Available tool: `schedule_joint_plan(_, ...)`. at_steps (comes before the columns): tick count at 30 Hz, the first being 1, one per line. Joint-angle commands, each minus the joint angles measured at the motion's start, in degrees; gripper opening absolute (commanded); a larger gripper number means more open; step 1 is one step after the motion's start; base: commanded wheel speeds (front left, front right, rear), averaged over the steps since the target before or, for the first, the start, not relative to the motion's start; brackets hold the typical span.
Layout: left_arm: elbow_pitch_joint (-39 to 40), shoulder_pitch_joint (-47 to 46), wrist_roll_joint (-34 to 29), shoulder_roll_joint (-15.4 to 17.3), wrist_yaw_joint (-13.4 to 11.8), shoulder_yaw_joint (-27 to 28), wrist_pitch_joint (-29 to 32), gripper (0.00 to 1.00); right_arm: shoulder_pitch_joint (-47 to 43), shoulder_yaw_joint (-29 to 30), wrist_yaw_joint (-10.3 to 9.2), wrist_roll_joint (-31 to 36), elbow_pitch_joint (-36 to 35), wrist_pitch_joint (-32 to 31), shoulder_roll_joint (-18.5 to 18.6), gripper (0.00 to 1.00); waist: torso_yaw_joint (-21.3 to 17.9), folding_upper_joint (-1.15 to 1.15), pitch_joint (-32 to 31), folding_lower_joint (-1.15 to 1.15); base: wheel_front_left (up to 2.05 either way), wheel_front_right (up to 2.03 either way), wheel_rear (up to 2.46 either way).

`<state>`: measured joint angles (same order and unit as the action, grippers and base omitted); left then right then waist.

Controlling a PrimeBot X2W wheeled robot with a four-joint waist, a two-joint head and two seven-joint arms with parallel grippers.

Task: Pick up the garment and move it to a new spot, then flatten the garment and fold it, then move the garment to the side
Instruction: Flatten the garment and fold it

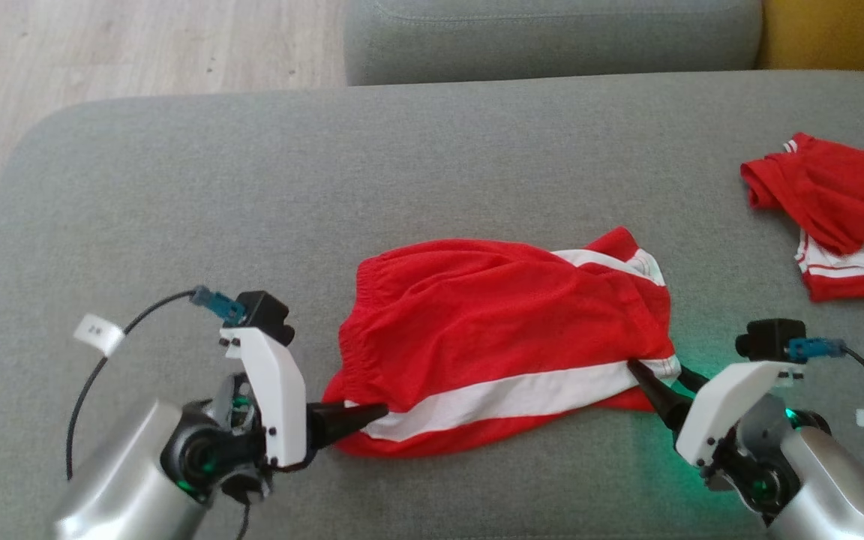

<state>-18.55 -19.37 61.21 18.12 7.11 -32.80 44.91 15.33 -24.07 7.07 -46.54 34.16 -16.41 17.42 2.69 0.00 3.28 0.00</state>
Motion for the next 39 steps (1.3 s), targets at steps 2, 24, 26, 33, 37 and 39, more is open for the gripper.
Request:
schedule_joint_plan(2,0.56,-5.12,-0.16,3.01,0.36,1.43,0.19,1.00,2.45,-1.95,0.42,-1.04,-0.80,-0.04,1.37,1.00,-0.49,0.00,0.27,0.00,0.00,0.00,0.00)
schedule_joint_plan(24,-3.55,-8.56,5.44,5.20,0.37,-6.62,-3.93,0.00,5.00,-8.76,0.42,-7.02,1.39,4.65,3.42,0.00,-0.83,0.00,-0.14,0.00,0.00,0.00,0.00)
schedule_joint_plan(26,-3.41,-8.62,5.80,5.46,0.37,-6.81,-4.18,0.00,5.01,-8.84,0.42,-7.05,1.24,5.39,3.64,0.00,-0.79,0.00,-0.30,0.00,0.00,0.00,0.00)
schedule_joint_plan(33,-0.81,-8.59,9.04,7.53,0.37,-7.31,-6.12,0.00,4.56,-9.05,0.42,-7.00,-1.50,10.26,6.15,0.00,-0.40,0.00,-1.73,0.00,0.00,0.00,0.00)
schedule_joint_plan(37,1.78,-8.58,10.82,8.82,0.37,-6.32,-8.61,0.00,3.80,-9.14,0.42,-6.37,-4.39,12.48,8.12,0.00,-0.19,0.00,-2.22,0.00,0.00,0.00,0.00)
schedule_joint_plan(39,3.33,-8.52,11.63,9.17,0.37,-5.76,-10.27,0.00,3.35,-9.17,0.42,-6.09,-6.07,13.57,8.83,0.00,-0.17,0.00,-2.39,0.00,0.00,0.00,0.00)
